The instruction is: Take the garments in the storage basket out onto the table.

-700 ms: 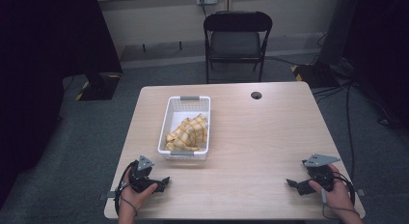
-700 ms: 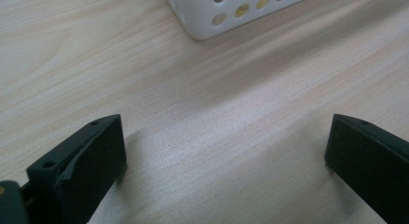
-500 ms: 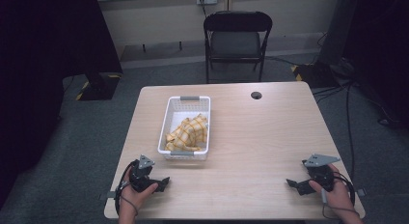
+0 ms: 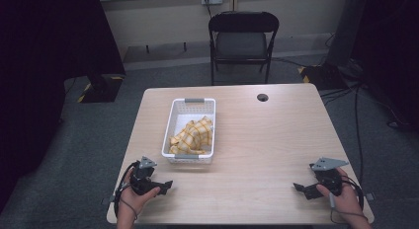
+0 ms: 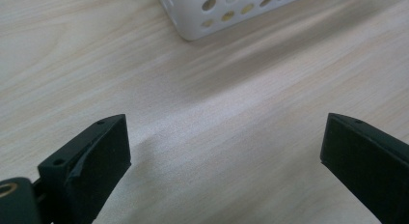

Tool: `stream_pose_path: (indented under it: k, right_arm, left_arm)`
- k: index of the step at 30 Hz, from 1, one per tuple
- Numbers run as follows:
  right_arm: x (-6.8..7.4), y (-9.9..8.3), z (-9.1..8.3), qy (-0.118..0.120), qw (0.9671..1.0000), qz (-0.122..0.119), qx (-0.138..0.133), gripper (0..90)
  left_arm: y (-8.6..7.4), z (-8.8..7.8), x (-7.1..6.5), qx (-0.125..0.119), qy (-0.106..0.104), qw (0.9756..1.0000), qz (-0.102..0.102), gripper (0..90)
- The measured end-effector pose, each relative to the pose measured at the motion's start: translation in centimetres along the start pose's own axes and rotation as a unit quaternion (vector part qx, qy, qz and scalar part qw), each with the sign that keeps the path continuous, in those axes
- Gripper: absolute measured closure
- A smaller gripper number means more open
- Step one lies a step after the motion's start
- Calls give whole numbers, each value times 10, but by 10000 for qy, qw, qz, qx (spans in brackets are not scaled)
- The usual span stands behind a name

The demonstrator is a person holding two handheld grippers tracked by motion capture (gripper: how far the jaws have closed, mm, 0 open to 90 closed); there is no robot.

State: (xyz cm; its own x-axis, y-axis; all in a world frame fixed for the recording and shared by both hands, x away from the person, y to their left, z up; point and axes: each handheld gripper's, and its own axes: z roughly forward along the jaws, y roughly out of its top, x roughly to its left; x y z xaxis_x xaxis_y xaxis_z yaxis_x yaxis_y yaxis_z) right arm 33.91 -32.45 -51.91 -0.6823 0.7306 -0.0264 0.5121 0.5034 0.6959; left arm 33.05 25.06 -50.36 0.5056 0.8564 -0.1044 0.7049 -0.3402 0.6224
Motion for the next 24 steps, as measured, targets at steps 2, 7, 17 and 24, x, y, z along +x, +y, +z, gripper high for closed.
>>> stream_pose_path:
  k: [2,7,17,24]
  right_arm:
    - [0,0,0,0,10000,0,0,0]
    - [0,0,0,0,10000,-2,1,0]
    - [0,0,0,0,10000,-2,2,0]
    - [0,0,0,0,10000,0,0,0]
  left_arm:
    - [4,-4,1,-40,-53,10000,-45,35]
    - [15,-12,0,-150,-150,9998,-56,35]
    - [34,-18,-4,-115,-181,9997,87,36]
    - [49,-23,-6,-206,-270,9994,120,36]
